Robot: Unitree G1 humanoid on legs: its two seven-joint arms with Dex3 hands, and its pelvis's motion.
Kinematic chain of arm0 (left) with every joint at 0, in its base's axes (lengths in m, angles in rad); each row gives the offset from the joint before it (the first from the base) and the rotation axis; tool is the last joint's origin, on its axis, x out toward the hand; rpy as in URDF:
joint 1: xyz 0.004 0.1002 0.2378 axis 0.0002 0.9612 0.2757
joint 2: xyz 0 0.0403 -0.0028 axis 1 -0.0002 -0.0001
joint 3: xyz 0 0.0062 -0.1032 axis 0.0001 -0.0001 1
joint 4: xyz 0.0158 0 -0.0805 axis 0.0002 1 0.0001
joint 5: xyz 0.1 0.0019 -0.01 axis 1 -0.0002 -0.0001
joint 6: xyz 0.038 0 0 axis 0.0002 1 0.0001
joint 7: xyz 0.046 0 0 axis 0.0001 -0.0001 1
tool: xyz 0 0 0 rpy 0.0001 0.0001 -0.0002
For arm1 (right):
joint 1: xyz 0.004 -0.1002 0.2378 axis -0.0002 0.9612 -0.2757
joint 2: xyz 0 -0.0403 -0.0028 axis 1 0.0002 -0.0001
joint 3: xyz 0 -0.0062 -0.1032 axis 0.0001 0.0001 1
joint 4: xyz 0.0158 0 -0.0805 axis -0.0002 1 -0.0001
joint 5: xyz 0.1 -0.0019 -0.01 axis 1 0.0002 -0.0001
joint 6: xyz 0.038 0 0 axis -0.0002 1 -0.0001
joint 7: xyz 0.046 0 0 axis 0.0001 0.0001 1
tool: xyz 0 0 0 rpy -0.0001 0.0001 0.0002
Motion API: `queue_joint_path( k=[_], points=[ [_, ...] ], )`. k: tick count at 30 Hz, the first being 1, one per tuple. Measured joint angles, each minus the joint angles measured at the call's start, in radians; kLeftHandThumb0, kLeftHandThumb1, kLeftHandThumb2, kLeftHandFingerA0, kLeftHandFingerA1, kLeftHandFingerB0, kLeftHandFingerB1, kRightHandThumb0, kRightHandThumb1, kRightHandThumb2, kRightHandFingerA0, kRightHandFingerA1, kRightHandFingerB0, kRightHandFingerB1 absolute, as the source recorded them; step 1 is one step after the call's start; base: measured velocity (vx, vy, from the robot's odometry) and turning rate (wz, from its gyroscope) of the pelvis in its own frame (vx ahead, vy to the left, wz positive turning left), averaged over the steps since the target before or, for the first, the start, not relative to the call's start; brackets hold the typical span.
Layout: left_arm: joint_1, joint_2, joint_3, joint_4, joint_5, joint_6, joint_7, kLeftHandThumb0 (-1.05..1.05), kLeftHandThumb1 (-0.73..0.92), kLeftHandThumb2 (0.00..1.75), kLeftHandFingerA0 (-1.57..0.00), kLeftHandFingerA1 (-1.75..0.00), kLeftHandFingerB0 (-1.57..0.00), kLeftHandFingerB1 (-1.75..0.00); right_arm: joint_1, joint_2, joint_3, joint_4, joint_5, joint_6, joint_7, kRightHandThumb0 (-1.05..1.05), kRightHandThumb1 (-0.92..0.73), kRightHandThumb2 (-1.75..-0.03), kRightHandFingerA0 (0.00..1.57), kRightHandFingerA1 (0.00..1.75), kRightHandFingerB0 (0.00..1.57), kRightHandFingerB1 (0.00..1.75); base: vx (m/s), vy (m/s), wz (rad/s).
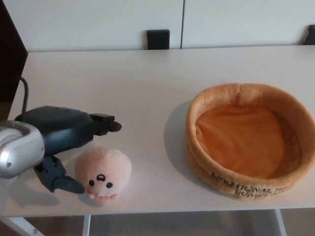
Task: The robot walks towards a table in front, picks a dumpling toy with left hand and puts it in an orange round plate
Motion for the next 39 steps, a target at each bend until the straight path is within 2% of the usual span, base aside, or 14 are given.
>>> queue_joint_path(
  k=[4,5,9,10,12,24,25,39],
  points=[
    [-0.010,-0.026,-0.027,0.017,0.054,0.012,-0.021,-0.67,0.30,0.69,0.00,-0.11,0.00,-0.14,0.001,0.000,0.000,-0.003,0.000,-0.001,0.000,-0.07,-0.50,-0.54,0.66,0.50,0.51,0.41,0.00,0.000,0.00],
    [-0.011,-0.035,-0.028,0.021,0.071,0.015,-0.028,-0.65,0.37,0.80,0.00,-0.09,0.00,-0.12,0.002,-0.001,0.000,-0.003,0.000,-0.001,0.000,-0.06,-0.50,-0.54,0.66,0.50,0.50,0.41,0.00,0.000,0.00],
    [-0.016,-0.064,-0.041,0.032,0.112,0.017,-0.048,-0.65,0.37,0.80,0.00,-0.09,0.00,-0.12,0.003,-0.001,0.001,-0.004,0.000,-0.002,0.000,-0.06,-0.50,-0.54,0.66,0.50,0.50,0.41,0.00,0.000,0.00],
    [-0.016,-0.065,-0.041,0.032,0.113,0.018,-0.048,-0.70,0.33,0.72,0.00,-0.08,0.00,-0.09,0.003,-0.001,0.001,-0.004,0.000,-0.002,0.000,-0.07,-0.50,-0.54,0.65,0.50,0.51,0.41,0.00,0.000,0.00],
    [-0.017,-0.081,-0.044,0.040,0.135,0.020,-0.061,-0.70,0.31,0.70,0.00,-0.10,0.00,-0.11,0.003,-0.001,0.002,-0.005,0.000,-0.002,0.000,-0.06,-0.51,-0.54,0.64,0.50,0.50,0.41,0.00,0.000,0.00],
    [-0.025,-0.174,-0.074,0.171,0.222,0.017,-0.083,-0.70,0.33,0.72,0.00,-0.07,0.00,-0.10,-0.004,-0.001,-0.002,-0.006,0.002,0.001,0.003,-0.07,-0.51,-0.54,0.62,0.49,0.49,0.41,0.00,0.000,0.00],
    [-0.025,-0.176,-0.074,0.175,0.226,0.016,-0.084,-0.67,0.38,0.80,0.00,-0.09,0.00,-0.12,-0.005,-0.001,-0.002,-0.006,0.002,0.001,0.003,-0.07,-0.52,-0.55,0.63,0.50,0.48,0.40,0.00,0.000,0.00],
    [-0.014,-0.234,-0.126,0.270,0.312,-0.010,-0.098,-0.61,0.37,0.78,0.00,-0.14,0.00,-0.13,-0.009,-0.001,-0.003,-0.009,0.002,0.010,0.018,-0.06,-0.52,-0.54,0.61,0.49,0.48,0.40,0.00,0.000,0.00]
  ],
)
